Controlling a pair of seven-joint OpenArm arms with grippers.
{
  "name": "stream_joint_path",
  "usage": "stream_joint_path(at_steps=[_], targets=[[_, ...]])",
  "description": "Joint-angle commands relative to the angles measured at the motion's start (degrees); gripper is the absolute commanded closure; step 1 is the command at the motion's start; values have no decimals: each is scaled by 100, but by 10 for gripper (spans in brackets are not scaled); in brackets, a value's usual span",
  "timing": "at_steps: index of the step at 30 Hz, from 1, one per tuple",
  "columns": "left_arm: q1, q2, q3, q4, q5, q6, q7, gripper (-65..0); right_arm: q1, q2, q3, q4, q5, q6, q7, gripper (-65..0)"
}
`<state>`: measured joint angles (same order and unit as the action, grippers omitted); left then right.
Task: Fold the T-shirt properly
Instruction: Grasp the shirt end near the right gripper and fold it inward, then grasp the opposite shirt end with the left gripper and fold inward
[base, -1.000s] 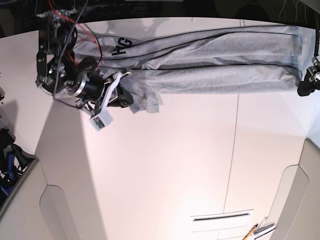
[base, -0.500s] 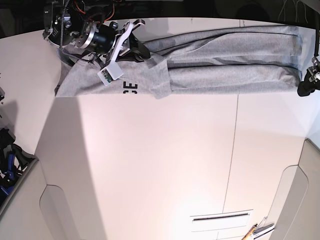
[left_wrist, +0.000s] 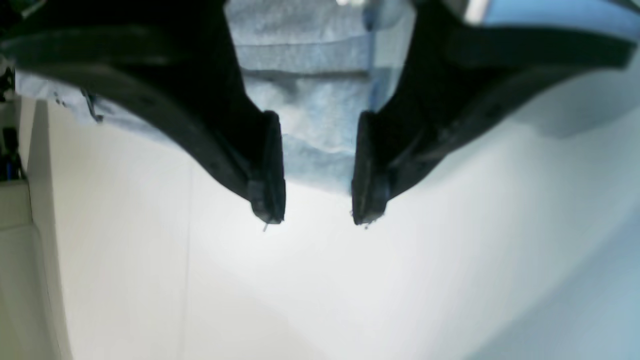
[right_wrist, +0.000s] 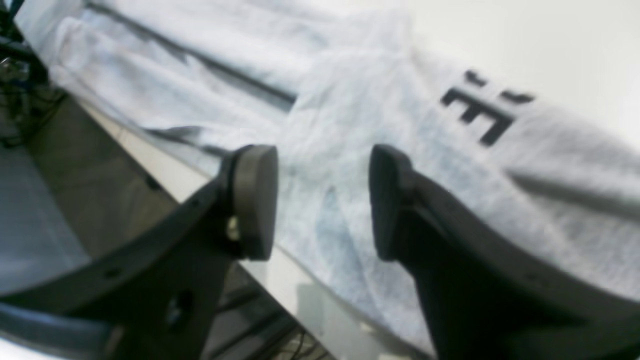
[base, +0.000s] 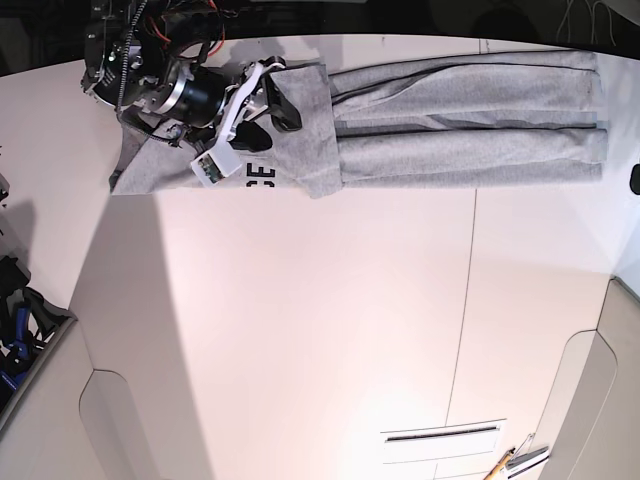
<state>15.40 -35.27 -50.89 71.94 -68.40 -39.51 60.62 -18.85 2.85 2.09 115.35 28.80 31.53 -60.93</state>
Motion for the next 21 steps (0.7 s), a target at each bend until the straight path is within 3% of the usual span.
stream_joint_path(at_steps=[1,4,14,21], targets=[[98,-155,-92,85,-114,-49,-79,-311,42,17,46,111,68,20,140,-297],[450,-107,-98,85,-125,-49,-85,-373,42,17,153,111,70,20,205,-297],[765,791,-81,74,52,-49,-319,-376,39,15,332,111,74,20,221,-297],[765,986,-76,74,48,-49,-319,-376,39,15,332,111,74,20,225,-297]])
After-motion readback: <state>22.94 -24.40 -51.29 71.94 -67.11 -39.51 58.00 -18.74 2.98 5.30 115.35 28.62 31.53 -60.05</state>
